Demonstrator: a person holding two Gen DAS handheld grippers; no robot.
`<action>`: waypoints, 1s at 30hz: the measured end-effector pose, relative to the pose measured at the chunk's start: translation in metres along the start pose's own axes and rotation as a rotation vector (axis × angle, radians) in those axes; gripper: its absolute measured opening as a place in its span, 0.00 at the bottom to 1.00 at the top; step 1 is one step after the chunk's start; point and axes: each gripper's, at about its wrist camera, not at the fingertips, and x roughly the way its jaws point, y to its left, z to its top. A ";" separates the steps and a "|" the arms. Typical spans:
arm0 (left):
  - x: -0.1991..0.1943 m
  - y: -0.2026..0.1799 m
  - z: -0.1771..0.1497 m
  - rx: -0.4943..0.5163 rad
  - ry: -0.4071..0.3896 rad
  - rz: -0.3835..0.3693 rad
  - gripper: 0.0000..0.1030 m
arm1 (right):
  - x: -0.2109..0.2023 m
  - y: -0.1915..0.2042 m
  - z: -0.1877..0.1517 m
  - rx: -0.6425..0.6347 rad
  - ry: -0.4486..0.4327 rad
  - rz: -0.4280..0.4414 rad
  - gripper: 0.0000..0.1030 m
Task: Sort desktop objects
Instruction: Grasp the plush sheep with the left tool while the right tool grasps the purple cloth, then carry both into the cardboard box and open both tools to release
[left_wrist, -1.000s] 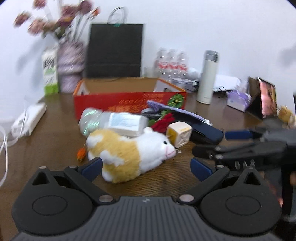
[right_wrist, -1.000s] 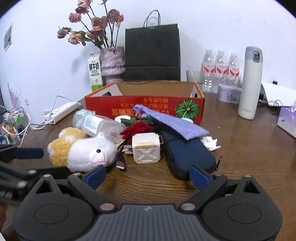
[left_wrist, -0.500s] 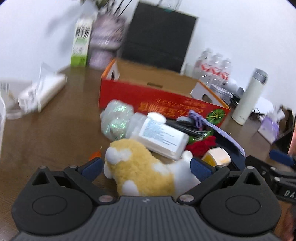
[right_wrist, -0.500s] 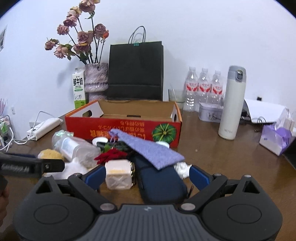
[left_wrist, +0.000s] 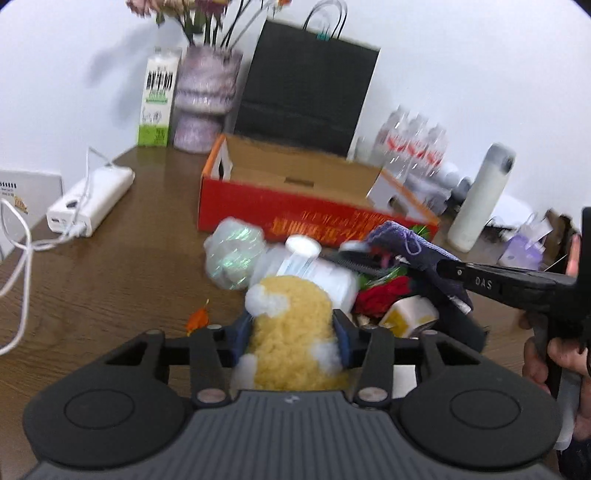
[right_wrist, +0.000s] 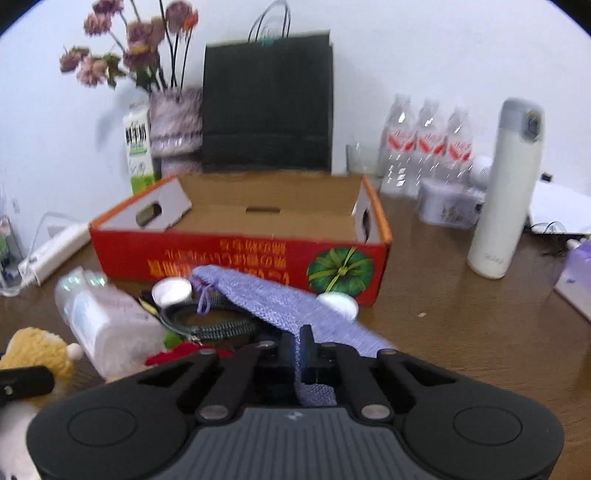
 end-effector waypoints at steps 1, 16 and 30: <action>-0.010 -0.001 0.003 -0.002 -0.021 -0.008 0.44 | -0.012 0.003 0.004 -0.018 -0.021 0.005 0.01; -0.028 -0.007 0.060 -0.006 -0.138 -0.003 0.44 | -0.083 0.013 0.048 -0.099 -0.174 0.016 0.00; 0.027 -0.005 0.146 0.077 -0.092 0.036 0.44 | -0.025 0.023 0.124 -0.227 -0.163 0.005 0.00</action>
